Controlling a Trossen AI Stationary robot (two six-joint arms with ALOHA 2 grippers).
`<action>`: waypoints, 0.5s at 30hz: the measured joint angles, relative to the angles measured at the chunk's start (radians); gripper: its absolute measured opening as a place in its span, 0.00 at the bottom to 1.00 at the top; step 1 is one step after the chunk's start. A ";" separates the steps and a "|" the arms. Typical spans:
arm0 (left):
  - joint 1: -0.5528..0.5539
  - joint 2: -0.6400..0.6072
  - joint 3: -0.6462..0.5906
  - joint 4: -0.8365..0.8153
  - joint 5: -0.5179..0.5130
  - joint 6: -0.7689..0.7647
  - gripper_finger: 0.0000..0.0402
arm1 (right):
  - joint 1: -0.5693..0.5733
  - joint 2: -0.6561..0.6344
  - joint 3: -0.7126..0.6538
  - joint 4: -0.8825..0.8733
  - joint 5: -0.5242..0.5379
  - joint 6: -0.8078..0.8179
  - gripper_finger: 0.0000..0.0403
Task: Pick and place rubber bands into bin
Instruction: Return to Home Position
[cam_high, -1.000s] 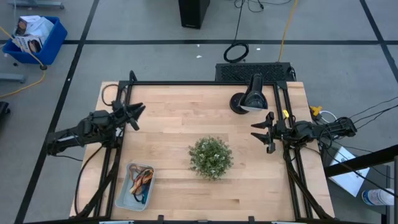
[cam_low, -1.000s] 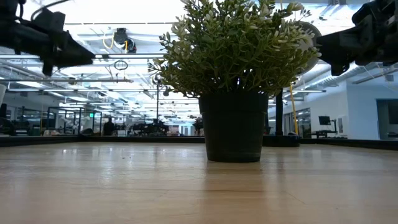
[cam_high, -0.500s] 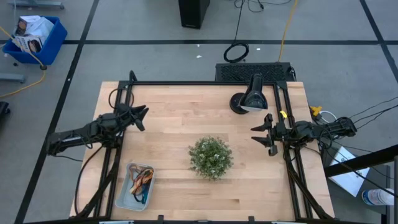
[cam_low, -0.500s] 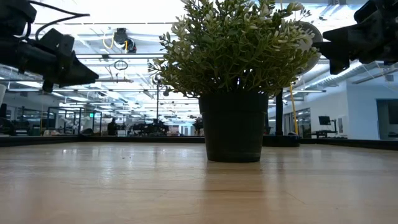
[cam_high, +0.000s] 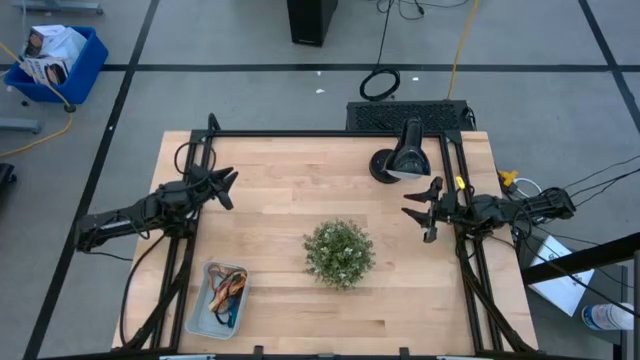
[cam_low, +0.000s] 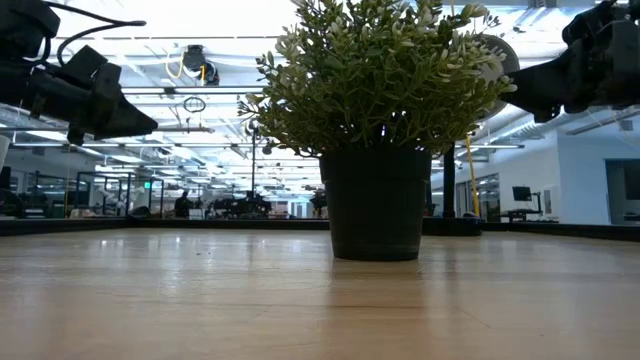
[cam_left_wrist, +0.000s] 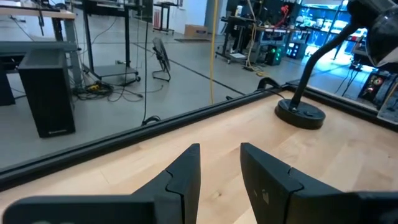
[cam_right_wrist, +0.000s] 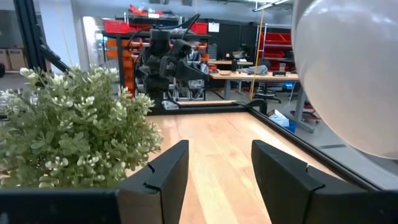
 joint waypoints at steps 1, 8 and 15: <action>0.000 0.000 0.000 0.000 0.000 0.000 0.30 | 0.000 0.003 0.000 0.003 -0.001 -0.008 0.42; 0.000 0.000 0.000 0.000 0.000 -0.004 0.30 | 0.000 0.006 0.000 0.021 0.000 -0.008 0.42; 0.000 0.000 0.000 0.000 0.000 -0.003 0.30 | 0.000 0.006 0.000 0.023 0.000 -0.008 0.42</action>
